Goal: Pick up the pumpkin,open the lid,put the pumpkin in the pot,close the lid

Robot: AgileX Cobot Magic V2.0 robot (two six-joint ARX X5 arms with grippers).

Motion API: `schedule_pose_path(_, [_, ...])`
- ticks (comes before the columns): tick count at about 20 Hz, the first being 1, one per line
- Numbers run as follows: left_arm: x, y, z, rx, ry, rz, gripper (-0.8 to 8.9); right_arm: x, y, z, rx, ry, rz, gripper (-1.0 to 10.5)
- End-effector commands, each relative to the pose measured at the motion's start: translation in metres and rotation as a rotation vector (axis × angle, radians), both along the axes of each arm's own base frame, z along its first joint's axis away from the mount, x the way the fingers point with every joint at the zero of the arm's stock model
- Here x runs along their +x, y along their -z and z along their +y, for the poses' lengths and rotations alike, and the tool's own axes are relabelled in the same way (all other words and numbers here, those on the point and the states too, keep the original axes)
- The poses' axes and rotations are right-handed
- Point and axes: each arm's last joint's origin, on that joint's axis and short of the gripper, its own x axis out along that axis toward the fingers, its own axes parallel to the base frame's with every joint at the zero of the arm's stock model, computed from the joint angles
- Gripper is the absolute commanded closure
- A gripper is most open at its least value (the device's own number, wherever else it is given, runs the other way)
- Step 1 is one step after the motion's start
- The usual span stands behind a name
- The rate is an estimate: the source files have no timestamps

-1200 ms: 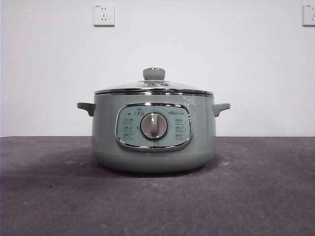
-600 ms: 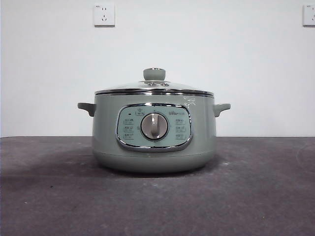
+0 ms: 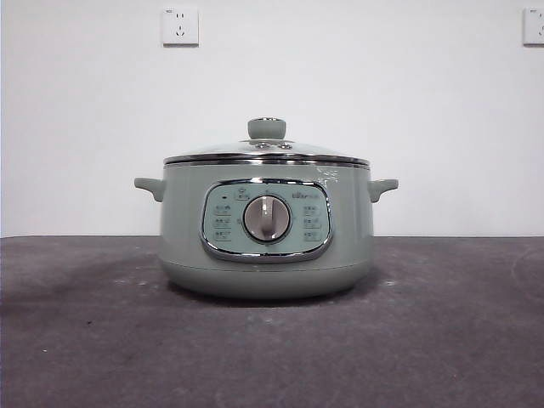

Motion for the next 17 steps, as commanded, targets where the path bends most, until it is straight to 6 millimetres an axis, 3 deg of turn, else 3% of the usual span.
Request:
schedule_pose_path(1, [0.005,0.046,0.002,-0.014,-0.026,-0.015,8.17,0.000,-0.001,0.000,0.007,0.007,-0.005,9.5])
schedule_pose_path(6, [0.006,0.150,0.006,-0.102,-0.102,0.043,8.17,0.000,-0.001,0.000,0.007,0.007,-0.005,9.5])
schedule_pose_path(9, [0.006,0.199,0.006,-0.112,-0.120,0.118,8.17,0.000,-0.001,0.000,0.007,0.007,-0.005,9.5])
schedule_pose_path(13, [0.004,0.241,0.006,-0.130,-0.140,0.167,8.17,0.000,-0.001,0.000,0.007,0.007,-0.005,9.5])
schedule_pose_path(17, [0.003,0.263,0.007,-0.125,-0.147,0.215,8.17,0.000,-0.001,0.000,0.007,0.007,-0.005,9.5])
